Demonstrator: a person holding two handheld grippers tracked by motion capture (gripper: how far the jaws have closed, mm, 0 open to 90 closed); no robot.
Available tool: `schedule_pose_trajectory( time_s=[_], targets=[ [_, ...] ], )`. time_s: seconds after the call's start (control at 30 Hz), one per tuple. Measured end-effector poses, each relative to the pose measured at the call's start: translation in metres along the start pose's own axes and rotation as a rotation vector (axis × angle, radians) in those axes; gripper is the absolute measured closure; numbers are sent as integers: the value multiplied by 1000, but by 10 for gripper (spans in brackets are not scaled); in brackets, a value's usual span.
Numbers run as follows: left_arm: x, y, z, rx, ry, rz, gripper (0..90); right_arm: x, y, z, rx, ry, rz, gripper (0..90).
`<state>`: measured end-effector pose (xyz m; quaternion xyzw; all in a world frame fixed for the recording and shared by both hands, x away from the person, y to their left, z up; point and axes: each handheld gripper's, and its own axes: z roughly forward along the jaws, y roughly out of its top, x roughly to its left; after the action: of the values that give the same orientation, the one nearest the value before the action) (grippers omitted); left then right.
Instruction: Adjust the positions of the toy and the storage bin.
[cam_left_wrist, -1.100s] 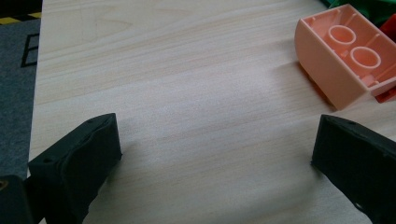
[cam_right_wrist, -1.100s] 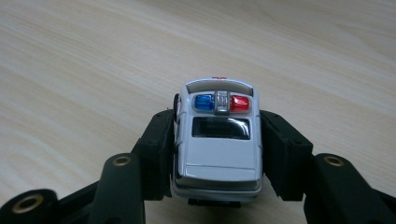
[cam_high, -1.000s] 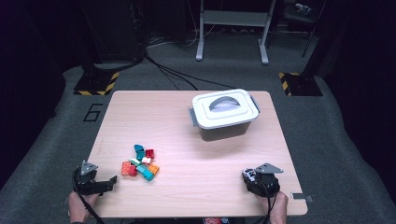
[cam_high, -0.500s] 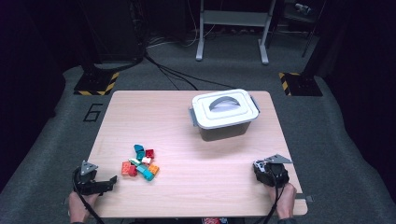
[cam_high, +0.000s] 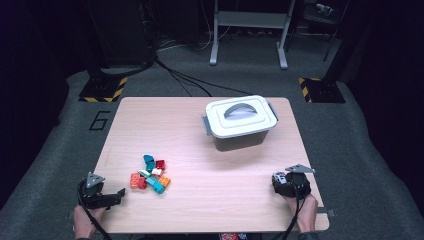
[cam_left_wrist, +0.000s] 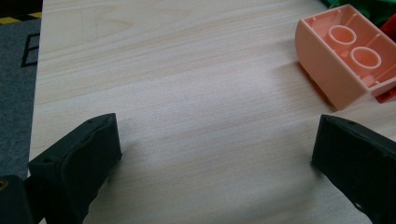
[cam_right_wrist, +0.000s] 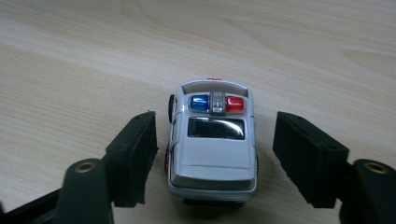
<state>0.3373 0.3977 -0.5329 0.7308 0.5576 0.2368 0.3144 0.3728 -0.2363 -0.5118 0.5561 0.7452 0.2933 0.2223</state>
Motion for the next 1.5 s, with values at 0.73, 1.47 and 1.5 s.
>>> schedule_pose_trajectory(
  time_s=[0.73, 1.47, 1.5],
  targets=[
    [0, 0, 0, 0, 0, 0, 8, -1, 81, -18, -38, 107, -54, 77],
    [0, 0, 0, -1, -2, 0, 8, 2, 175, 6, -59, 84, -98, 183],
    [0, 0, 0, -1, -2, 0, 8, 1, 178, 7, -63, 82, -96, 197]
  ],
)
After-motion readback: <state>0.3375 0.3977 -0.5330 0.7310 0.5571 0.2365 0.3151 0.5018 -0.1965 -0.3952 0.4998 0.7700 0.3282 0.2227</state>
